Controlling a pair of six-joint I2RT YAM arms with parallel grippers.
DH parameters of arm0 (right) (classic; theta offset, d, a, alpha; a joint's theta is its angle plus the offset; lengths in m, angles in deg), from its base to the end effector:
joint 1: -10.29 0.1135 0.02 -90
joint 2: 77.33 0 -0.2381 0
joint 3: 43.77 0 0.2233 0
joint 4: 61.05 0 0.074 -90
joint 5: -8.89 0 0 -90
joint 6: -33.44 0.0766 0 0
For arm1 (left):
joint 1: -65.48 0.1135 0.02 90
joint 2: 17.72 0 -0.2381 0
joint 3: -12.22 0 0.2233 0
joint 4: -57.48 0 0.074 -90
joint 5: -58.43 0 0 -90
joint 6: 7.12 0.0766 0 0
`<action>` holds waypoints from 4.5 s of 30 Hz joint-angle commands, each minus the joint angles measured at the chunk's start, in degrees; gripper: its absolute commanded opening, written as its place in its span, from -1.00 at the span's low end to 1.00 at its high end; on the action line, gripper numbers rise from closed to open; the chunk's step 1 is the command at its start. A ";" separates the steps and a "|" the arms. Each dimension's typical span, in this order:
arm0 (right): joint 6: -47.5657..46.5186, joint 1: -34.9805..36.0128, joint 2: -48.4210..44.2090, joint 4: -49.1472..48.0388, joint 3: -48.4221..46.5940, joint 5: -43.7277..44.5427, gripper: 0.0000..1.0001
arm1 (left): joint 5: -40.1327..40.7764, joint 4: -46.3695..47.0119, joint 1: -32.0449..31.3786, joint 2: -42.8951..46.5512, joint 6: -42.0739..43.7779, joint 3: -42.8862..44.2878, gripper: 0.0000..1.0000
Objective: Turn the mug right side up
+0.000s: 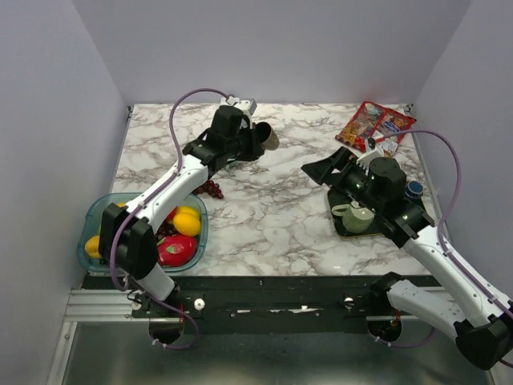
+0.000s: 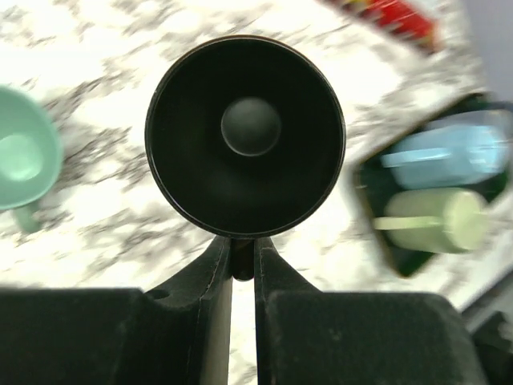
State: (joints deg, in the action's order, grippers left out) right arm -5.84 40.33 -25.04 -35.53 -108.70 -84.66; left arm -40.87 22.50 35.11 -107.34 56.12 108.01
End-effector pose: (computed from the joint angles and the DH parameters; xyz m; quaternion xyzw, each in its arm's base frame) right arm 0.2045 0.1237 0.3172 0.1213 0.7724 0.4221 0.4589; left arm 0.3143 -0.1985 0.3035 0.0683 0.8562 -0.3039 0.4122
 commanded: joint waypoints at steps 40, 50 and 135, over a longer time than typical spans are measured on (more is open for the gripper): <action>-2.12 0.19 -1.14 26.54 -1.72 20.16 1.00 | 21.43 -10.23 0.22 -28.85 8.31 15.34 -0.51; -0.01 0.19 -0.44 31.80 -2.34 21.91 1.00 | 20.29 -10.31 0.05 -22.63 6.73 11.13 0.42; 75.23 -5.43 41.75 69.17 -13.77 31.24 0.16 | 6.58 6.83 -2.85 28.01 14.20 -22.99 0.98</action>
State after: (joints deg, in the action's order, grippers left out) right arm 56.15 35.04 18.61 28.93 -124.18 -55.04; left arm -36.04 27.70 32.14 -80.48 69.80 85.89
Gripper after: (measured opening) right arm 0.604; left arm 0.988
